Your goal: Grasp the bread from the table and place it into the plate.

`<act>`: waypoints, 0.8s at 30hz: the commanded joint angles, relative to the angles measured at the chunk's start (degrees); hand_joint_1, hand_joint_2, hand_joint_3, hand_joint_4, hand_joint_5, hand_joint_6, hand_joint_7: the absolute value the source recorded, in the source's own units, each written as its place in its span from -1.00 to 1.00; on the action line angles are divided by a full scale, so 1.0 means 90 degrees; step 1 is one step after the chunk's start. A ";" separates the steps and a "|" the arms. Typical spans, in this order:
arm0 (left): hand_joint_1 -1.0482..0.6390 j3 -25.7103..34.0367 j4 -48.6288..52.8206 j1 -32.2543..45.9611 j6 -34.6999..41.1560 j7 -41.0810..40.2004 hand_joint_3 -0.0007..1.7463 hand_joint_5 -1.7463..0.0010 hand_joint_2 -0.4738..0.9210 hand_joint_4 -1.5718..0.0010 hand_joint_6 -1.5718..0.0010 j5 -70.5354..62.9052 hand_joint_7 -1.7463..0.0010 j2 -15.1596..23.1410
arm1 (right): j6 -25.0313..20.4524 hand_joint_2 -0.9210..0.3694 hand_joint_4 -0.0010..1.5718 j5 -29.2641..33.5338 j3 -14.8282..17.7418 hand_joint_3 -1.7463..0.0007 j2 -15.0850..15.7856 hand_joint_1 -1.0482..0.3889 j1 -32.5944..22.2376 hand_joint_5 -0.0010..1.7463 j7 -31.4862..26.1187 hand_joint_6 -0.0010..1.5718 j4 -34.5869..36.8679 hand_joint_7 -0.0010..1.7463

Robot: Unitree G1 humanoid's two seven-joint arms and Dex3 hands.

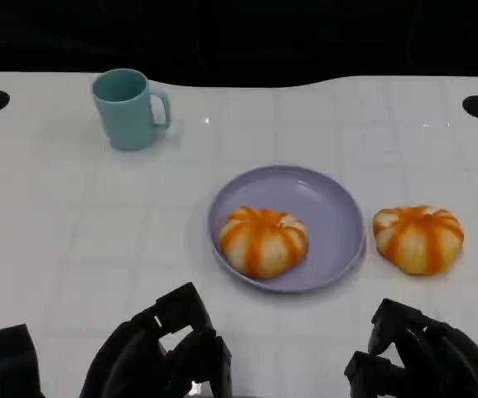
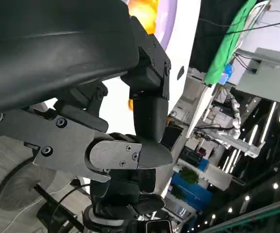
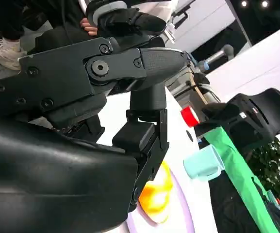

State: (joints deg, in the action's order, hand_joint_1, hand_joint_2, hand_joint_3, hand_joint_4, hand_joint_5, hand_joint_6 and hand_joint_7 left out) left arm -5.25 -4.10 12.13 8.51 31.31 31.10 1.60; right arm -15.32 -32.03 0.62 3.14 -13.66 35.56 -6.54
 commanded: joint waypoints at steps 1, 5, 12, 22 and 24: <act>-0.48 0.0067 0.0069 0.0019 0.0060 0.0053 -0.63 -1.00 1.00 -0.12 0.23 -0.0002 -1.00 0.0004 | 0.0089 -1.00 0.13 0.0029 0.0077 0.75 0.0080 -0.60 0.0030 0.89 -0.0026 0.00 0.0037 0.67; -0.49 0.0072 0.0082 0.0012 0.0062 0.0069 -0.64 -1.00 1.00 -0.15 0.19 0.0002 -1.00 -0.0021 | 0.0104 -1.00 0.12 0.0057 0.0077 0.73 0.0089 -0.60 0.0039 0.92 -0.0047 -0.01 0.0038 0.69; -0.49 0.0078 0.0111 0.0015 0.0034 0.0061 -0.66 -1.00 1.00 -0.16 0.17 -0.0068 -1.00 -0.0008 | 0.0099 -1.00 0.10 0.0005 0.0095 0.74 0.0044 -0.59 0.0055 0.94 -0.0029 -0.03 0.0098 0.70; -0.48 0.0074 0.0116 -0.0029 0.0108 0.0139 -0.65 -1.00 1.00 -0.14 0.19 -0.0005 -1.00 -0.0021 | 0.0076 -1.00 0.10 -0.0008 0.0120 0.76 0.0090 -0.59 0.0128 0.94 0.0029 -0.03 0.0190 0.70; -0.48 0.0092 0.0159 -0.0074 0.0123 0.0173 -0.65 -1.00 1.00 -0.15 0.19 0.0009 -1.00 -0.0014 | 0.0086 -1.00 0.10 0.0014 0.0121 0.75 0.0108 -0.59 0.0143 0.93 0.0029 -0.02 0.0199 0.70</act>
State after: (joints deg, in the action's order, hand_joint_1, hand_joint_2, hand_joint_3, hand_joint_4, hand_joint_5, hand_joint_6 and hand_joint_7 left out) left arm -5.04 -2.96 12.09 9.11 32.05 31.01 0.98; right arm -14.95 -31.88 0.91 3.10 -12.71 35.58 -5.16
